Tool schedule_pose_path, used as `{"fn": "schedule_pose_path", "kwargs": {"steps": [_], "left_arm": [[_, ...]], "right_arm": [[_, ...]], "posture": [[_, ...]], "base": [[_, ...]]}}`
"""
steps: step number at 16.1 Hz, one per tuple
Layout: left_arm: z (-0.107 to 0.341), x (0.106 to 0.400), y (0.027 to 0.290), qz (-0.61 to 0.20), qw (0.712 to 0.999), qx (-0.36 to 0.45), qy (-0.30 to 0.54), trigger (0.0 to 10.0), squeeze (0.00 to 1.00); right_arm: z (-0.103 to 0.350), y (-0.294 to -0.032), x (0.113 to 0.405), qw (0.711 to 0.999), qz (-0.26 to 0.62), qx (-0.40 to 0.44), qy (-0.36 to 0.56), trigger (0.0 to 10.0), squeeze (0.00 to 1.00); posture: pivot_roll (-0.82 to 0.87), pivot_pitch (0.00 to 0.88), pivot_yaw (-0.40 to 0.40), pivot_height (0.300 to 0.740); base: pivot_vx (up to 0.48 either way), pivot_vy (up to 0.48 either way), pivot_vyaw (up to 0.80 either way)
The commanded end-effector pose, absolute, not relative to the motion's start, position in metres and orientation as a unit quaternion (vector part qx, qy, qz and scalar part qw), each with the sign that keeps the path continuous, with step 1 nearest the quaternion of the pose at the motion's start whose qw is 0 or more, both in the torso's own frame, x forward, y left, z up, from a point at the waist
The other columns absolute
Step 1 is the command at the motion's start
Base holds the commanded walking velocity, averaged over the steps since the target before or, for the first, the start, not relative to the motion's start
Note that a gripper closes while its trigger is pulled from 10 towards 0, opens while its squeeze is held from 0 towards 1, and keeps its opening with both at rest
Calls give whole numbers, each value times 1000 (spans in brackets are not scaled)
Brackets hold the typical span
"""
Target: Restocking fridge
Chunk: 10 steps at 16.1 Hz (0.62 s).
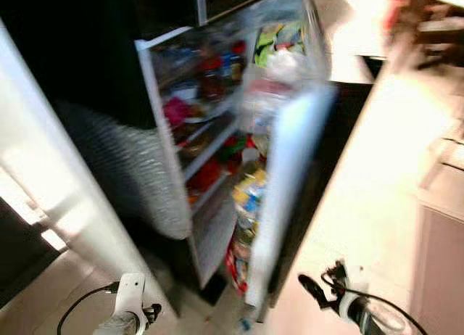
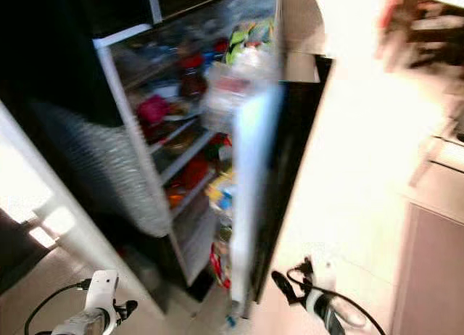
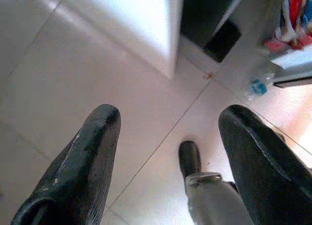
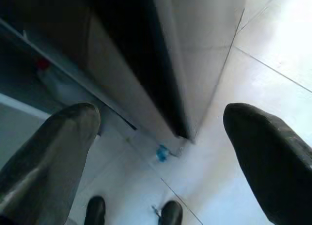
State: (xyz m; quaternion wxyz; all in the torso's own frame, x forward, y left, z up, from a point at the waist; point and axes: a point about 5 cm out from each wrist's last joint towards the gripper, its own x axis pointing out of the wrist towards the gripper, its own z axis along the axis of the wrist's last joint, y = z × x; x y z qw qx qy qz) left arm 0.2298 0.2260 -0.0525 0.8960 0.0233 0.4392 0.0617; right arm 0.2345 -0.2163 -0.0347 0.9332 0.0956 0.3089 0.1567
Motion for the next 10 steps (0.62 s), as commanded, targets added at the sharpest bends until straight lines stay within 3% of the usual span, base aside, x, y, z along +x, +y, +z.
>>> {"fn": "schedule_pose_path", "kwargs": {"steps": [1,10], "left_arm": [[-55,226,225,56,892,23,449,10000,0],[-56,224,224,51,891,24,451,10000,0]], "right_arm": [[-35,-226,231,930,152,74,326,10000,0],[-65,-232,194,906,48,37,419,10000,0]], "posture": [[-23,0,-15,740],[-22,0,-16,740]], "base": [[0,0,0],[0,0,0]]}}
